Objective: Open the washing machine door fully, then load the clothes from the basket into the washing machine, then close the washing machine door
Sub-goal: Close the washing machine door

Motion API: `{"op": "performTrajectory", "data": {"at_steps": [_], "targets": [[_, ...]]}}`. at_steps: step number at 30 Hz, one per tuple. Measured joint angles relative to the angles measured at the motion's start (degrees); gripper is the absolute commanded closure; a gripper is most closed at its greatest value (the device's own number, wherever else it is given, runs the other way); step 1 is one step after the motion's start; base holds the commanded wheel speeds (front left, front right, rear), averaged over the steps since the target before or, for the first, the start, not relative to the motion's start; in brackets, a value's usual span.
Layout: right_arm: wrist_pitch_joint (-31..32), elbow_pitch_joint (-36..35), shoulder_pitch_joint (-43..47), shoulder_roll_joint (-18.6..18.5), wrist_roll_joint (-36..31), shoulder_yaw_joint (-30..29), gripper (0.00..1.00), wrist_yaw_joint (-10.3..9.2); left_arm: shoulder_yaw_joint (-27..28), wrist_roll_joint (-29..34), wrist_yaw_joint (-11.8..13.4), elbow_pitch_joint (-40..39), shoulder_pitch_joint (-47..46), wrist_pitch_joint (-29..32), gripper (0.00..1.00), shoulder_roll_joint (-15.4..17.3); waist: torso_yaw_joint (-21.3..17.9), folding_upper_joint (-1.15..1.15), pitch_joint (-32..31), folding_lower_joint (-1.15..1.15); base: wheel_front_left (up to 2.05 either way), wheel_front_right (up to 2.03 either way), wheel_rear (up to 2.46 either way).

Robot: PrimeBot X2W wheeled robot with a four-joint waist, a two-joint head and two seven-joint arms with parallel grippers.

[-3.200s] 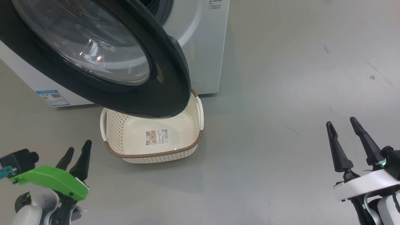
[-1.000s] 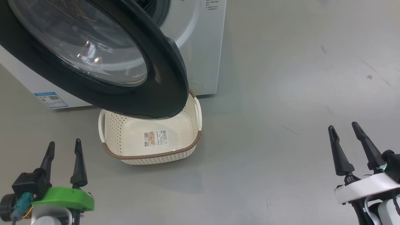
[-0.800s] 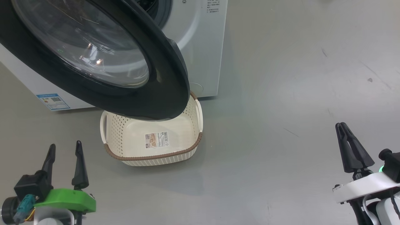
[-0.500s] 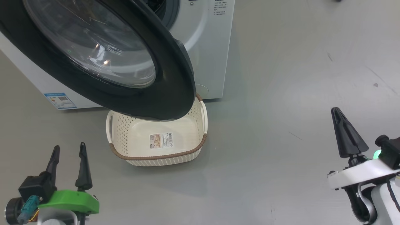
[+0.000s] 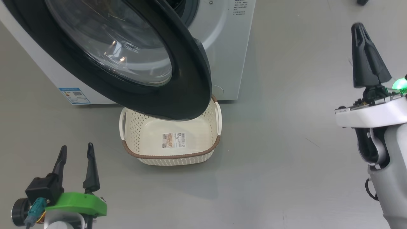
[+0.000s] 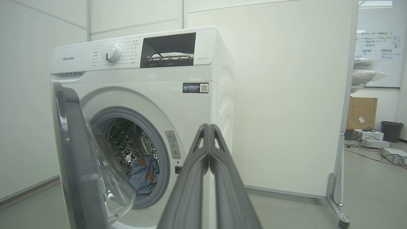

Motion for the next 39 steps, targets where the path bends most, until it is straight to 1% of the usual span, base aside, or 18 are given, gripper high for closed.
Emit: {"op": "performTrajectory", "data": {"at_steps": [7,12,19,24,27,39], "targets": [[0.0,-2.1,-7.9,-0.6,0.3,5.7,1.00,0.00,-0.3,0.0,-0.1,-0.2,0.0,0.0,0.00,-0.3,1.8,0.00,0.3,0.00,0.00,0.00,0.00],[-0.1,-3.8,-11.2,0.0,0.9,11.0,1.00,0.00,-1.2,0.0,-0.1,-0.5,-0.1,0.0,0.00,-0.4,3.2,0.00,0.6,0.00,0.00,0.00,0.00],[-0.1,-3.6,-12.5,0.4,1.5,22.6,1.00,0.00,-2.3,-0.3,-0.1,-1.1,-0.2,0.0,0.00,-0.6,5.1,0.00,1.6,0.00,0.00,0.00,0.00],[-0.1,-0.7,-12.5,-0.2,2.2,28.7,1.00,0.15,-2.8,-0.7,-0.1,-1.3,-0.3,0.0,0.00,-0.6,6.5,0.00,2.5,0.00,0.00,0.00,0.00],[-0.1,1.2,-12.5,-0.8,2.4,31.0,1.00,0.15,-3.1,-1.0,-0.1,-1.4,-0.6,0.0,0.00,-0.7,7.2,0.00,3.1,0.00,0.00,0.00,0.00],[-0.1,9.3,-12.7,-2.3,5.1,34.1,1.00,0.15,-4.2,-3.1,-0.1,-1.9,-2.2,0.0,0.00,-0.8,9.3,0.00,6.6,0.00,0.00,0.00,0.00]]}}
